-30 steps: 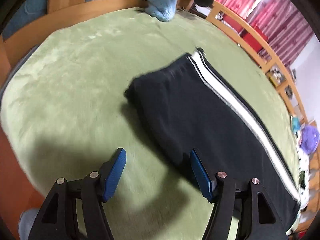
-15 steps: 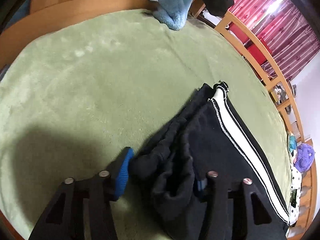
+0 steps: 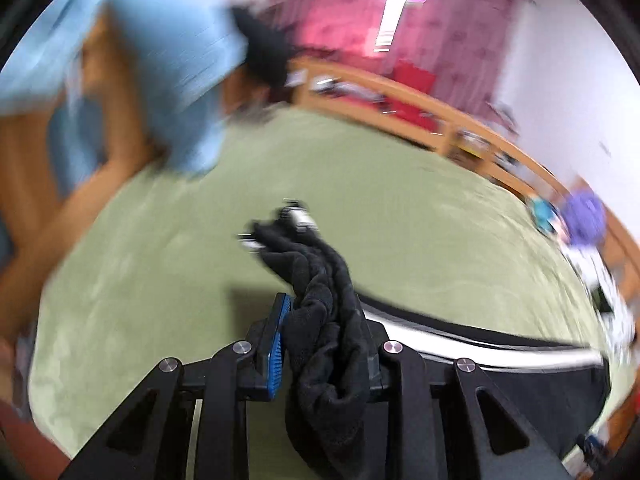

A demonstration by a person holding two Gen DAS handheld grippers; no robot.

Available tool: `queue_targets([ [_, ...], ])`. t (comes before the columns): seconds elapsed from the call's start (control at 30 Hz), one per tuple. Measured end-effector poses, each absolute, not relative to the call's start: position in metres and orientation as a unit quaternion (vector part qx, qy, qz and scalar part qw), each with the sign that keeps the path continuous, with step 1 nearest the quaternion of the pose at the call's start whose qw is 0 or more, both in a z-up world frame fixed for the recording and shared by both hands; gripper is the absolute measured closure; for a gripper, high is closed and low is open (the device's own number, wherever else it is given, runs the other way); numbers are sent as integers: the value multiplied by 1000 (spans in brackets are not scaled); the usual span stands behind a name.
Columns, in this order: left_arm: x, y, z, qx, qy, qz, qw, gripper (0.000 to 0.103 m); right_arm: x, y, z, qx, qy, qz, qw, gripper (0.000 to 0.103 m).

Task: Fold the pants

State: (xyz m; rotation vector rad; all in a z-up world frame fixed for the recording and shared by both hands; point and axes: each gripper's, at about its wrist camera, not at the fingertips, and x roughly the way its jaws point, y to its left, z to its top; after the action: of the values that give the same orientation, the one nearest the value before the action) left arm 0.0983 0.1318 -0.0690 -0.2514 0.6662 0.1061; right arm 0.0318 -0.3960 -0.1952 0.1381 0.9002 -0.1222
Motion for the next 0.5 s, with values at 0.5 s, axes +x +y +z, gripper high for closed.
queue_targets([
  [0.5, 124, -209, -101, -81, 415, -217, 880, 42, -5, -446, -213, 78, 453, -68, 886, 30],
])
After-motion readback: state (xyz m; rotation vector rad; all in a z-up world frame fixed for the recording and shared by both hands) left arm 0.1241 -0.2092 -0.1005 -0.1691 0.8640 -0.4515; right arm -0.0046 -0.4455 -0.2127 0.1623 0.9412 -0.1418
